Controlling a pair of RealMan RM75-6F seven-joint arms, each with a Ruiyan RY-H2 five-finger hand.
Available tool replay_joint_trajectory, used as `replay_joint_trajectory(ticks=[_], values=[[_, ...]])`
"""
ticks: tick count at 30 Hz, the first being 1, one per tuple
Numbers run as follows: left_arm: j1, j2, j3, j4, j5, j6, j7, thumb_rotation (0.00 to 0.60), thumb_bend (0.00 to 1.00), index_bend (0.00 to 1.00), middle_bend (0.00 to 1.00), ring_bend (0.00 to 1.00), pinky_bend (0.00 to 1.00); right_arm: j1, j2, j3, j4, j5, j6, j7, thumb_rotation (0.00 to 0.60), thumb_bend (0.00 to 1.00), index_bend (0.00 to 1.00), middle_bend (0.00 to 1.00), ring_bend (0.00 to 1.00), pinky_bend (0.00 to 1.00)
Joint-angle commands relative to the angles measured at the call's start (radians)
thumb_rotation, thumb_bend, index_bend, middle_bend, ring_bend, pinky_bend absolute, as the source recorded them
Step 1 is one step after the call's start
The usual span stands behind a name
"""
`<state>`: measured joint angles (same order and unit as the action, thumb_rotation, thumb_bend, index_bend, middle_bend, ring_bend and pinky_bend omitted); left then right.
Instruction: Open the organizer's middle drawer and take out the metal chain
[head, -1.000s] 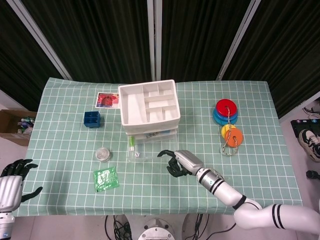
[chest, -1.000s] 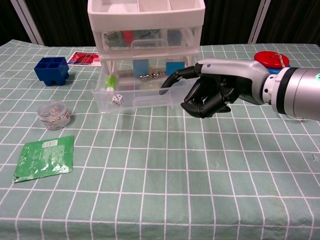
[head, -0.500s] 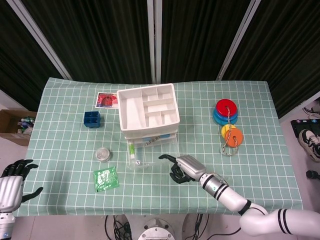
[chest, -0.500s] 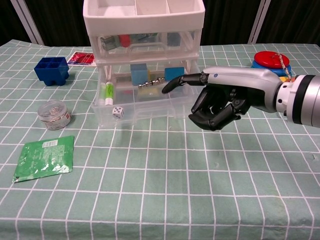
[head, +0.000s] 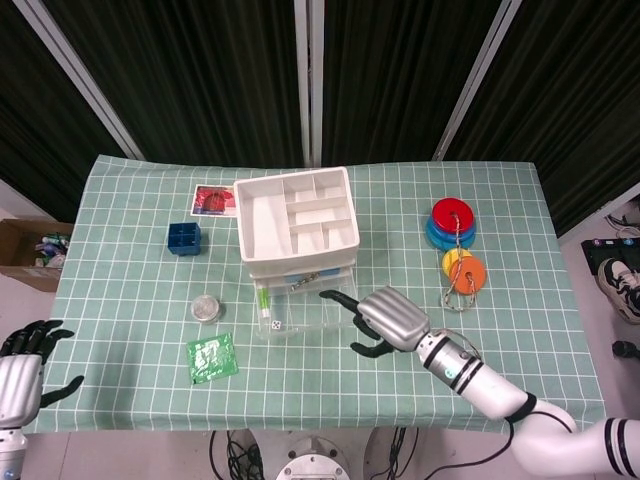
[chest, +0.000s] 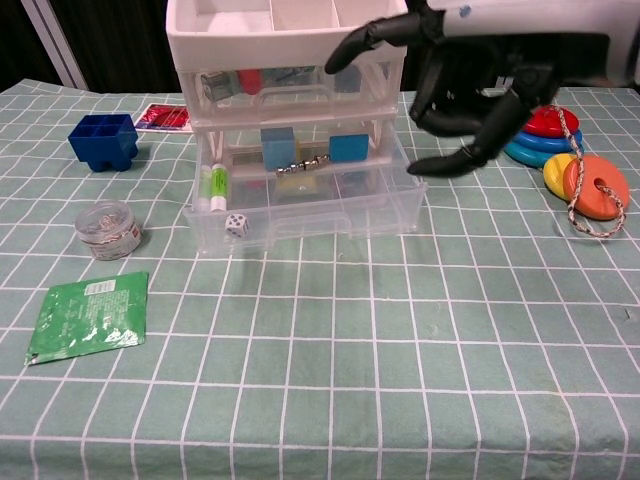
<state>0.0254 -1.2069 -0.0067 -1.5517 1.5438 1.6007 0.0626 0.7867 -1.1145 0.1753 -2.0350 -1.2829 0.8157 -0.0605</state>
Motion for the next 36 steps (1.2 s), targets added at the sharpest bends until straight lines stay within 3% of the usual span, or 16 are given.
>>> replay_joint_trajectory(ticks=[1, 6, 15, 25, 36], values=[[0.004, 0.001, 0.002, -0.005, 0.001, 0.004, 0.004, 0.600, 0.00, 0.33, 0.23, 0.15, 0.20, 0.106, -0.058, 0.060, 0.044, 0.097, -0.049, -0.108, 0.600, 0.24, 0.23, 0.86, 0.81, 0.97], [0.011, 0.008, 0.004, -0.016, 0.002, 0.012, 0.012, 0.600, 0.00, 0.33, 0.23, 0.15, 0.20, 0.252, -0.176, 0.059, 0.170, 0.232, -0.106, -0.293, 0.600, 0.24, 0.30, 0.89, 0.84, 0.99], [0.028, 0.011, 0.010, -0.026, -0.004, 0.024, 0.017, 0.600, 0.00, 0.33, 0.23, 0.15, 0.20, 0.411, -0.391, -0.040, 0.373, 0.347, -0.008, -0.690, 0.600, 0.22, 0.34, 0.91, 0.87, 1.00], [0.032, 0.004, 0.005, -0.009, -0.008, 0.024, 0.003, 0.600, 0.00, 0.33, 0.23, 0.15, 0.20, 0.443, -0.493, -0.145, 0.508, 0.239, 0.090, -0.953, 0.600, 0.22, 0.34, 0.93, 0.90, 1.00], [0.035, -0.001, 0.002, 0.004, -0.014, 0.022, -0.010, 0.600, 0.00, 0.33, 0.23, 0.15, 0.20, 0.436, -0.552, -0.162, 0.614, 0.120, 0.128, -1.017, 0.600, 0.22, 0.34, 0.93, 0.90, 1.00]])
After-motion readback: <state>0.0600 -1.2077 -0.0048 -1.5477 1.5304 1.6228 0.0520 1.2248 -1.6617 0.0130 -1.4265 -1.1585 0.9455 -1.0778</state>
